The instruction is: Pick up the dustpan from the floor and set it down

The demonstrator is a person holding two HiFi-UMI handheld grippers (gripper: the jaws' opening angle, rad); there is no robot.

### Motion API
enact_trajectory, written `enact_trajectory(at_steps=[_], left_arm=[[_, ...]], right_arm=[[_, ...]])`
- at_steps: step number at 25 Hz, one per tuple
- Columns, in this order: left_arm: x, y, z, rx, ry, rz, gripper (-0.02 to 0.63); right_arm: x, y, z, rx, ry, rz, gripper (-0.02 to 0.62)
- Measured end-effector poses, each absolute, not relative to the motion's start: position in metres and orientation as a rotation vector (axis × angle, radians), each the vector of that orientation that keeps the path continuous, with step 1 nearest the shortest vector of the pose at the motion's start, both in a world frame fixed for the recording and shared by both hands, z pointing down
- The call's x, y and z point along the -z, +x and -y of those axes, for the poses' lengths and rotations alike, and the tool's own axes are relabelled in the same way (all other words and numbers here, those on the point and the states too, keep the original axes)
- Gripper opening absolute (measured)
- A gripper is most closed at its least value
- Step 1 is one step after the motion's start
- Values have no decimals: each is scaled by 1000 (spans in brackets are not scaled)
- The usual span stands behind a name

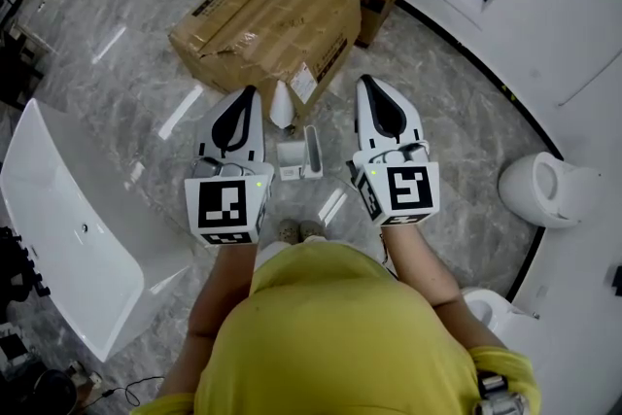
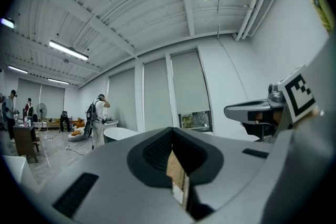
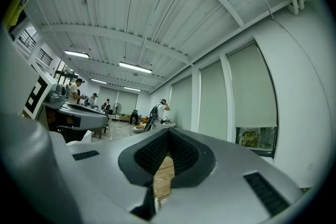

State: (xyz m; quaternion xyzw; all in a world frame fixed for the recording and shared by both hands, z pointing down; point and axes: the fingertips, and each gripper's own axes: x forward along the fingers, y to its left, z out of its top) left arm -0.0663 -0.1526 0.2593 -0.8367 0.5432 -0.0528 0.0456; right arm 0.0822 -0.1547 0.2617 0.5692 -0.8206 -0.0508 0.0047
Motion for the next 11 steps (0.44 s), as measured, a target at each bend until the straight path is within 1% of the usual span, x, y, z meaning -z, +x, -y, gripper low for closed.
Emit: enact_trajectory(at_steps=[11], left_arm=[[-266, -65, 155, 175, -2579, -1644, 0]], right_arm=[[-265, 84, 158, 142, 1783, 2559, 9]])
